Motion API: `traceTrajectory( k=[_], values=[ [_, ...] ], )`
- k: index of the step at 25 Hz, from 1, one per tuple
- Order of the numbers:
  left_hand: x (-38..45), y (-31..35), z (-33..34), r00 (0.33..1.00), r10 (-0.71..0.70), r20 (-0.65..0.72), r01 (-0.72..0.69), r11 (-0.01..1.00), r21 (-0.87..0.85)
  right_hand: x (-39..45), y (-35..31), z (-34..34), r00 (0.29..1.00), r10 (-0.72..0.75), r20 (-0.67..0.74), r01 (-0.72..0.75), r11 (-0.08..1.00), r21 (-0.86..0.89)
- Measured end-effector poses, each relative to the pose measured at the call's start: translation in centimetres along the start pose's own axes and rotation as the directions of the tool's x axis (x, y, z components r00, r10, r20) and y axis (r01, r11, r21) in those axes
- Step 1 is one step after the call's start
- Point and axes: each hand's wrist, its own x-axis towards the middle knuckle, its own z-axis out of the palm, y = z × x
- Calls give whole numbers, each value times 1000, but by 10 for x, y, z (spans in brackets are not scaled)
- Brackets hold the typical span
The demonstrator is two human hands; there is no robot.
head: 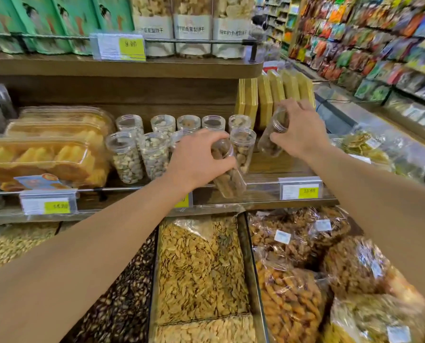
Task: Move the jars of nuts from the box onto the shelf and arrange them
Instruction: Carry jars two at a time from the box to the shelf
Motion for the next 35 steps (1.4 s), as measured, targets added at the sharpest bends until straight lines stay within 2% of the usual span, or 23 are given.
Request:
traceTrajectory(
  k=[9,19,26,30,35],
  values=[
    [45,-13,26,998,51,26,-51,999,-6,69,29,64,983,67,172,-58,997,-57],
    [51,-18,27,995,94,16,-94,995,-17,89,29,90,954,11,300,-37,996,82],
    [57,-1,33,990,138,4,-138,990,-12,70,43,78,962,-29,270,10,997,70],
    [65,19,40,978,200,65,-200,980,-3,41,61,70,971,-21,237,10,999,48],
    [96,39,67,966,238,100,-242,970,32,14,79,56,967,54,250,-47,998,-35]
  ],
)
